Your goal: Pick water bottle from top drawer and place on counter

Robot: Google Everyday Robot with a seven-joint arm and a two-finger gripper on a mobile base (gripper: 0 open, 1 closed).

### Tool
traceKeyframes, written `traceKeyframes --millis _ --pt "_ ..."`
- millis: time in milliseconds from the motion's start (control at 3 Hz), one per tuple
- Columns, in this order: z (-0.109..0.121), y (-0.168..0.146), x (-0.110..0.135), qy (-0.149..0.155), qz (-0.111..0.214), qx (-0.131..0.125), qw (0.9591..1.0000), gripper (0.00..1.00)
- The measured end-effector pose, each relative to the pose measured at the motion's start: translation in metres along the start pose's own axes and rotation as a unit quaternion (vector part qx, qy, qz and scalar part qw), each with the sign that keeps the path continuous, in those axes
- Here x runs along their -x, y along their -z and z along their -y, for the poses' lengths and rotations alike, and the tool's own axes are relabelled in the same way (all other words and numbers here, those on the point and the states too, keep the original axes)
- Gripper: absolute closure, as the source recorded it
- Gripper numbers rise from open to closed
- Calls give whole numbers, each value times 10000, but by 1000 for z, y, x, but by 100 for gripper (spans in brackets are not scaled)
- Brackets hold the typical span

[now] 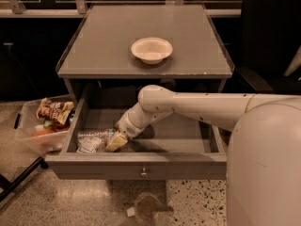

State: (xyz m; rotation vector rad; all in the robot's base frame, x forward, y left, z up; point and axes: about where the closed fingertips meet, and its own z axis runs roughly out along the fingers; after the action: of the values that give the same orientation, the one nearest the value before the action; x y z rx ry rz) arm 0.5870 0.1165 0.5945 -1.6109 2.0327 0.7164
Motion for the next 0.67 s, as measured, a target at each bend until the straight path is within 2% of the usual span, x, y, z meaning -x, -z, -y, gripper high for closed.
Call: traceKeyframes --millis 333,667 --pt "0 0 0 0 1 -1 10000 63" --pt "1 12 3 36 127 -187 9997 86"
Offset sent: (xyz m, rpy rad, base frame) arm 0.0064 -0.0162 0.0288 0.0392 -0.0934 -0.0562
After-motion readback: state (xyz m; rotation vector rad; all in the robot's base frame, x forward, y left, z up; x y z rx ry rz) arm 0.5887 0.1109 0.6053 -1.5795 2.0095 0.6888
